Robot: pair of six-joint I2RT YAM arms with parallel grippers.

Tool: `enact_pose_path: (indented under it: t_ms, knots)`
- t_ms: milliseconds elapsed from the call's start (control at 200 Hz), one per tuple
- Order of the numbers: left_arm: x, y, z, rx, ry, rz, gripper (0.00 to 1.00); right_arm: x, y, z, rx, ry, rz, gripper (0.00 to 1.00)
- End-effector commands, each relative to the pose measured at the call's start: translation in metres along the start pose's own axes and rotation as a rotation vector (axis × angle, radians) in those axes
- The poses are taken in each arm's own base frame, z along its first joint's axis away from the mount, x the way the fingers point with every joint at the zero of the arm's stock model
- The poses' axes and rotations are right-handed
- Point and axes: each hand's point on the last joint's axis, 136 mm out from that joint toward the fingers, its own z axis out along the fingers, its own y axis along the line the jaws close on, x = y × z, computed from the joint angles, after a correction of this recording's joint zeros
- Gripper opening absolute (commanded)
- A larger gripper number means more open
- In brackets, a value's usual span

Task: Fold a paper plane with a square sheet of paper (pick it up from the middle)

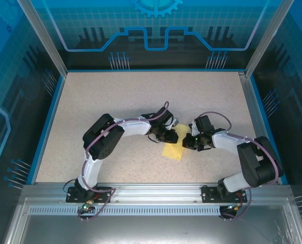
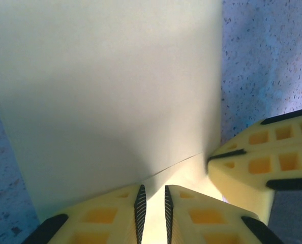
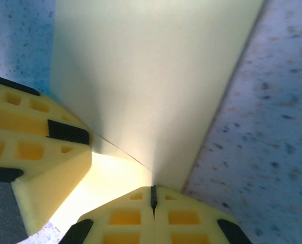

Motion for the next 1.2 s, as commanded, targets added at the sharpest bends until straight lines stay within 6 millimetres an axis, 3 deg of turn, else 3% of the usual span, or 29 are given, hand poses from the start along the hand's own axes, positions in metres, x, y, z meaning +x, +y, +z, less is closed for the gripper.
enact_pose_path:
  t_ms: [0,360,725,990,1195]
  knots:
    - [0.018,0.022,0.01,-0.052,0.07,-0.025,0.23,0.008,-0.019,-0.009,0.08,0.0,0.015,0.01]
    - [0.001,-0.014,-0.005,0.066,0.036,-0.008,0.28,0.012,0.012,-0.023,-0.094,-0.029,0.042,0.1]
    - [-0.024,-0.049,-0.047,0.09,-0.047,0.066,0.38,0.017,0.011,-0.01,-0.127,-0.007,0.067,0.2]
    - [-0.003,-0.024,-0.073,-0.054,-0.074,0.013,0.49,0.017,0.008,-0.005,-0.125,0.004,0.066,0.15]
    - [0.023,-0.018,-0.065,-0.046,-0.116,-0.068,0.55,0.024,0.001,0.002,-0.11,0.026,0.075,0.08]
